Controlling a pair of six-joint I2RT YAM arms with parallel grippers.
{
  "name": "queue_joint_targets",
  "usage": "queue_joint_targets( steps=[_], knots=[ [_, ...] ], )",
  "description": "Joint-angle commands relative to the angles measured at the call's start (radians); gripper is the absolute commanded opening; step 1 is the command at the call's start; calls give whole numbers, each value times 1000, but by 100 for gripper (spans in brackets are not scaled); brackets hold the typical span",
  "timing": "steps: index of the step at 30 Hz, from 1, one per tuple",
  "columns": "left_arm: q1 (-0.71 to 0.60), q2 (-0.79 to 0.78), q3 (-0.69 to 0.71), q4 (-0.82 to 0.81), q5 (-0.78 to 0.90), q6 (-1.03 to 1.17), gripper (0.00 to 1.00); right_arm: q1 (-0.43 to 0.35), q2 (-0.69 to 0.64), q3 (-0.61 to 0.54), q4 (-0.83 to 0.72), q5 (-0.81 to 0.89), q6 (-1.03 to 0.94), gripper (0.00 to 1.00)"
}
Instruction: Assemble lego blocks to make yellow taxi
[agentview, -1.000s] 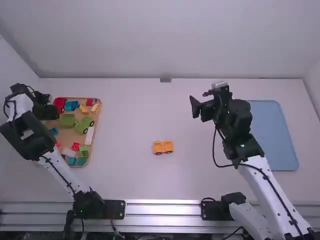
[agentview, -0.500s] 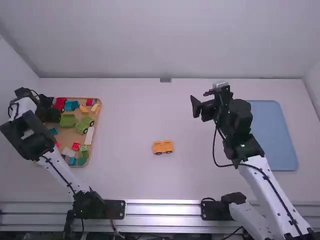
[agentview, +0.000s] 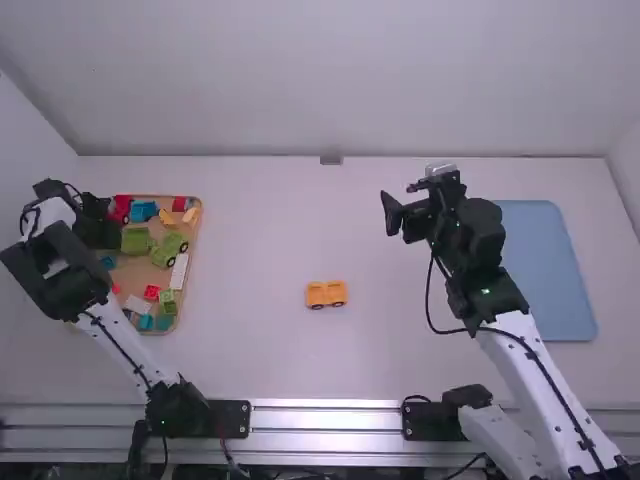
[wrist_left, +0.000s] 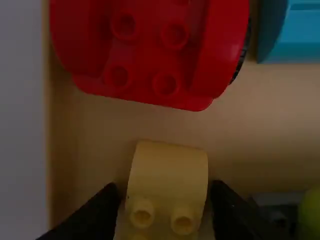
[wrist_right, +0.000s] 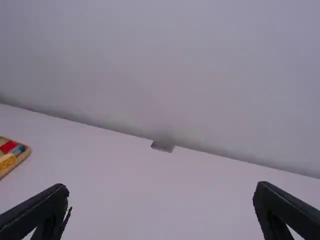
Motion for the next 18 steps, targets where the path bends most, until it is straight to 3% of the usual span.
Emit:
queue_joint_targets(
  steps=[1, 13, 18],
  knots=[
    [-8, 13, -8, -6, 14, 15, 45, 5, 6, 39, 2, 2, 6, 99],
    [-8, 13, 14, -51, -35, 4, 24, 5, 6, 39, -1, 2, 5, 99],
    [-12, 6, 126, -159, -38, -91, 19, 6, 6, 39, -2, 2, 5, 99]
  ],
)
